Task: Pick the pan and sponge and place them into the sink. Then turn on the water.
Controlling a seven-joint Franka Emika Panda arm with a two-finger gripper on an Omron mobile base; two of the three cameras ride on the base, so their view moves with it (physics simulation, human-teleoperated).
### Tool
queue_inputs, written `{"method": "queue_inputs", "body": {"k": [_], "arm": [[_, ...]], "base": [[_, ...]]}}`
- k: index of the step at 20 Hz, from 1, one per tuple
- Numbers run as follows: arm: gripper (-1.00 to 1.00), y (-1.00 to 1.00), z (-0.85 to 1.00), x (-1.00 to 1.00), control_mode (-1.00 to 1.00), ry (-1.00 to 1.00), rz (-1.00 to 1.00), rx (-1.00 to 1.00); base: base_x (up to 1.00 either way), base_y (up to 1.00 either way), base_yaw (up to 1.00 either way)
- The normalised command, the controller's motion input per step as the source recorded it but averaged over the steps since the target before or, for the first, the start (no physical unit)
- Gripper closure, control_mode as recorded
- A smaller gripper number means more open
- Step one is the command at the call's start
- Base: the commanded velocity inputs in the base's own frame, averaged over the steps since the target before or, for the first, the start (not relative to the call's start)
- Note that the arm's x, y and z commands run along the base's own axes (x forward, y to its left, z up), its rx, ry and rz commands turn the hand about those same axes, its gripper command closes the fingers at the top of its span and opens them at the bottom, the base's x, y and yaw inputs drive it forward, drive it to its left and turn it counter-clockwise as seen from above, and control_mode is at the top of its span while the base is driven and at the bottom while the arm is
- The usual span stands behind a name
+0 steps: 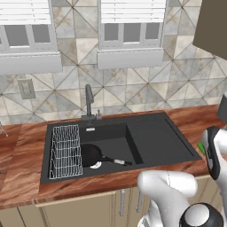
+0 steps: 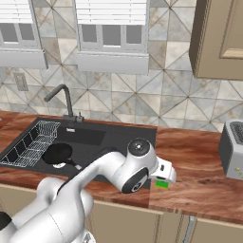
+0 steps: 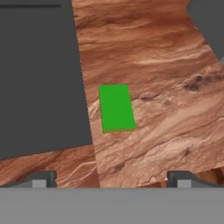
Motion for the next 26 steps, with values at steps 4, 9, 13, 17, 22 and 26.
{"method": "queue_inputs", "body": {"k": [4, 9, 13, 17, 22, 26], "arm": [[-1.0, 0.0, -0.2, 0.18, -1.0, 0.0, 0.0, 0.01], [-1.0, 0.0, -0.27, 0.18, -1.0, 0.0, 0.0, 0.0], [-1.0, 0.0, -0.27, 0.21, -1.0, 0.0, 0.0, 0.0], [-1.0, 0.0, -0.27, 0.22, -1.0, 0.0, 0.0, 0.0], [-1.0, -0.08, -0.24, 0.16, -1.0, 0.0, 0.0, 0.0], [-1.0, -0.19, -0.19, 0.16, -1.0, 0.0, 0.0, 0.0]], "base": [[0.0, 0.0, 0.0], [0.0, 0.0, 0.0], [0.0, 0.0, 0.0], [0.0, 0.0, 0.0], [0.0, 0.0, 0.0], [0.0, 0.0, 0.0]]}}
